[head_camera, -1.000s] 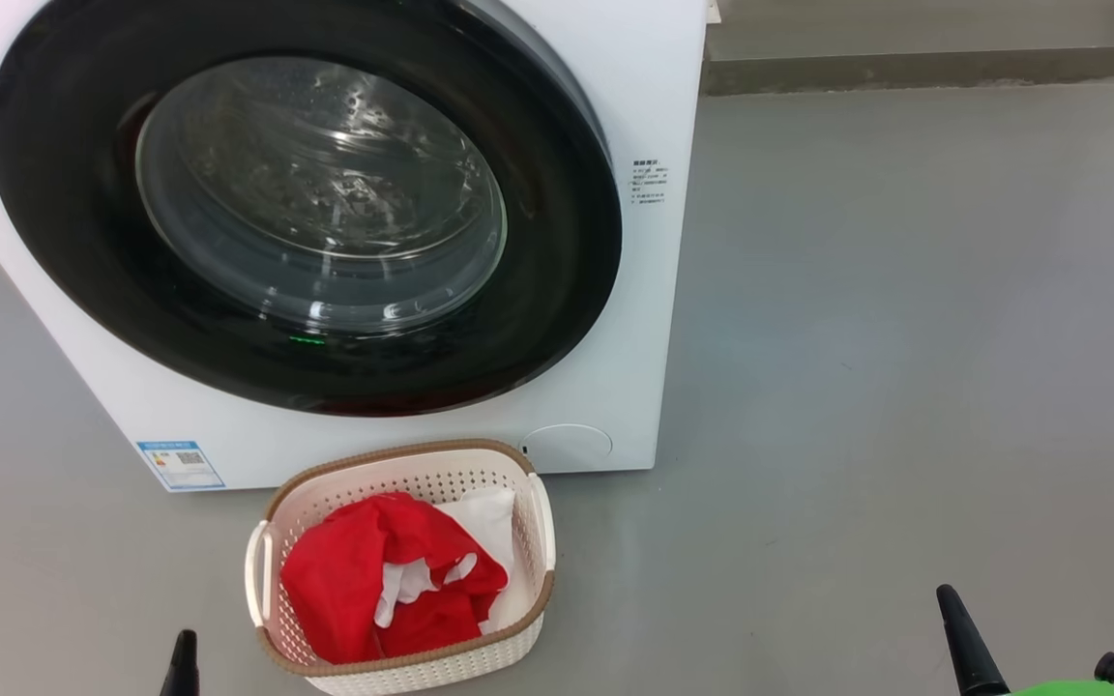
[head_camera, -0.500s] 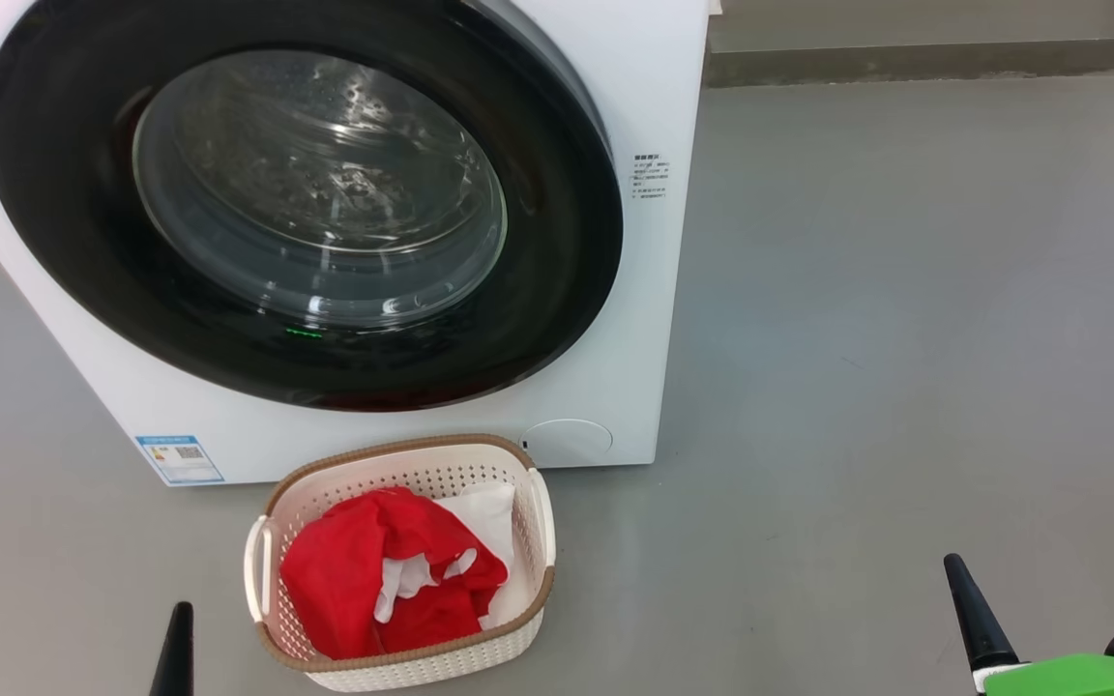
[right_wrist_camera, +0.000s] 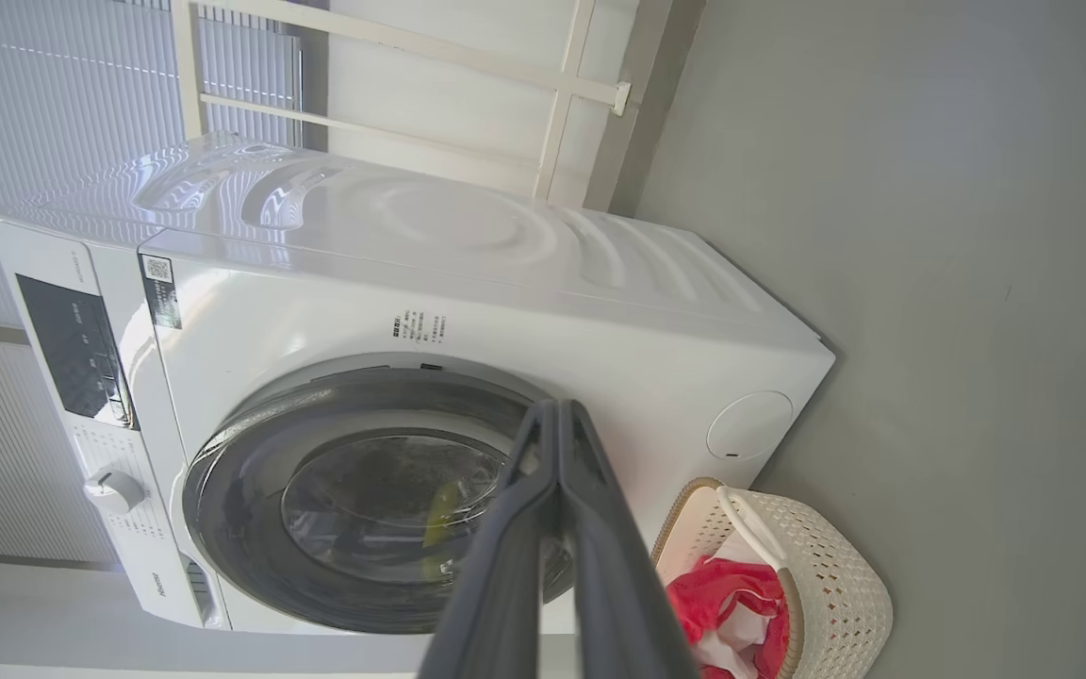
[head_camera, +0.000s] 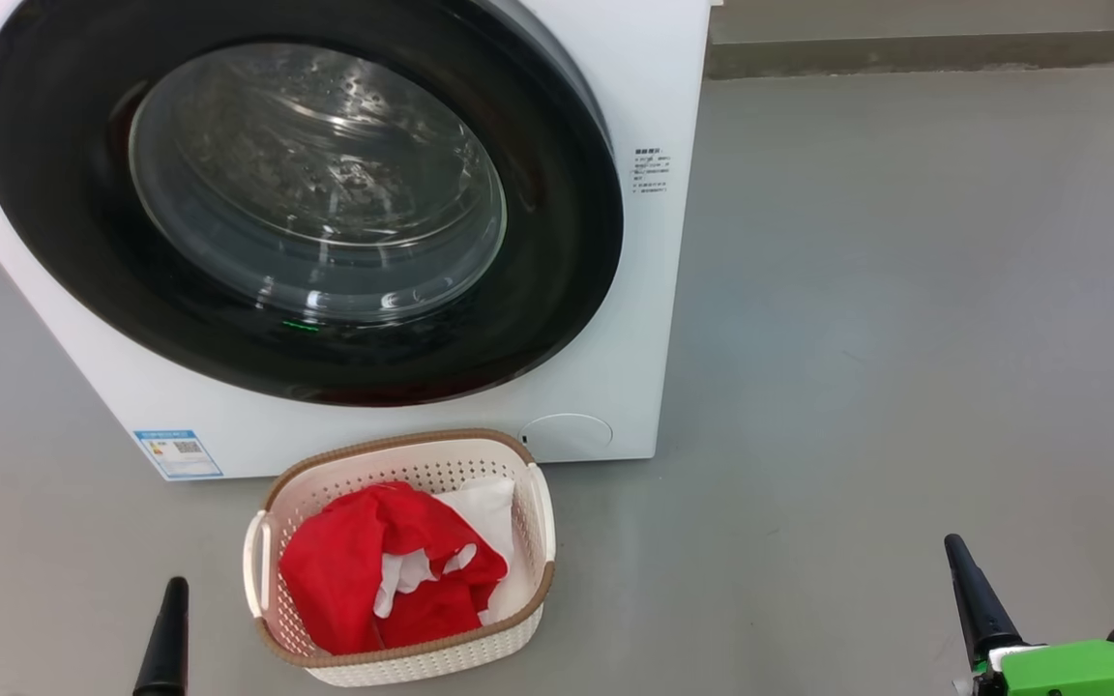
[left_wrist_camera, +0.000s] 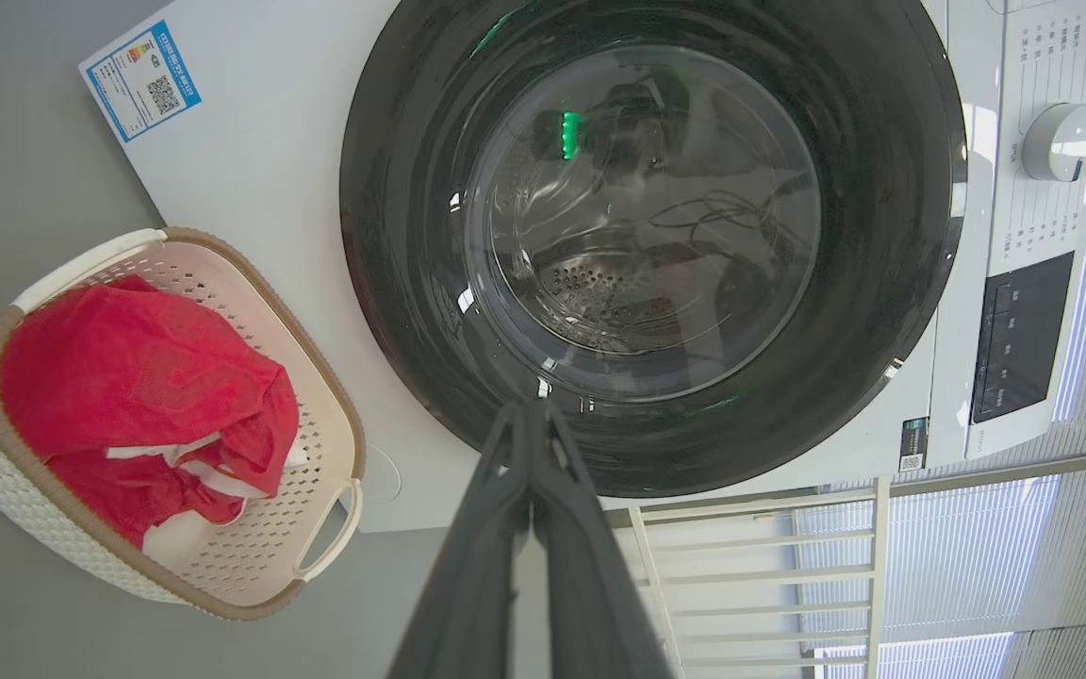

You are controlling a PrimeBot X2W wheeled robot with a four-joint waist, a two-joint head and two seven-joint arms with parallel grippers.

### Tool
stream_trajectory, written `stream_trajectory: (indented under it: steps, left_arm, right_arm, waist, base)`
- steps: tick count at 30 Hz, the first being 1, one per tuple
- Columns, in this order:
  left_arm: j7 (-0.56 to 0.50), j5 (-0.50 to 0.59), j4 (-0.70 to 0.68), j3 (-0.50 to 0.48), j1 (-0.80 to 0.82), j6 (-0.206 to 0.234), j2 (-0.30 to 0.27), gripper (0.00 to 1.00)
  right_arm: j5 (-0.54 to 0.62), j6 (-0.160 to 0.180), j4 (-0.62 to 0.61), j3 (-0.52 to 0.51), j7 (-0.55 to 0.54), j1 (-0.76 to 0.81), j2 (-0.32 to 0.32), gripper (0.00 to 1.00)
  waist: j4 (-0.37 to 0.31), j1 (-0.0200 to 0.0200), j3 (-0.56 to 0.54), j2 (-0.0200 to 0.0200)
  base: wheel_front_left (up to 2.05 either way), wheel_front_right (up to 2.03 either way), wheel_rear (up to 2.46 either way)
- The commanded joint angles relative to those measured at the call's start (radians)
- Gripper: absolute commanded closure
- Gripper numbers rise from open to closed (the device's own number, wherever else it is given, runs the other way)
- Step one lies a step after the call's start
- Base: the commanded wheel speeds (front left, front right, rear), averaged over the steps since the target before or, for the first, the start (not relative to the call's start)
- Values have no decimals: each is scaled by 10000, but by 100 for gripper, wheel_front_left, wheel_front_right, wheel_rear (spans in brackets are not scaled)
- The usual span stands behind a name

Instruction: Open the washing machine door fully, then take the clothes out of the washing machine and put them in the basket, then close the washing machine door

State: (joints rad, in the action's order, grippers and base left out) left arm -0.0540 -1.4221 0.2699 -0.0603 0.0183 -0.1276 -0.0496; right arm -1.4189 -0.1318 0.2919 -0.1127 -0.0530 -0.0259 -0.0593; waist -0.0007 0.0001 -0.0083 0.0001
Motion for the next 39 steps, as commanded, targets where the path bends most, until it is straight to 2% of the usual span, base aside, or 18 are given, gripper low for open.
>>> stream_trajectory:
  steps: [1, 18, 39]
  left_arm:
    - [-112, -207, -236, -325, 471, -27, -68, 100]
    - [-601, -1855, -250, -546, 898, -31, -7, 100]
    - [-601, -1855, -250, -546, 898, -31, -7, 100]
  right_arm:
    - [-227, 8, -312, 129, -105, -502, -6, 100]
    - [-1894, 11, -472, -15, -605, -820, 91, 100]
    - [-1896, 11, -472, -14, -604, -820, 91, 100]
  waist:
    - [1, 0, 6, -1]
    - [7, 0, 114, -1]
    - [7, 0, 114, -1]
  base:
    - [0, 0, 0]
    - [0, 0, 0]
    - [0, 0, 0]
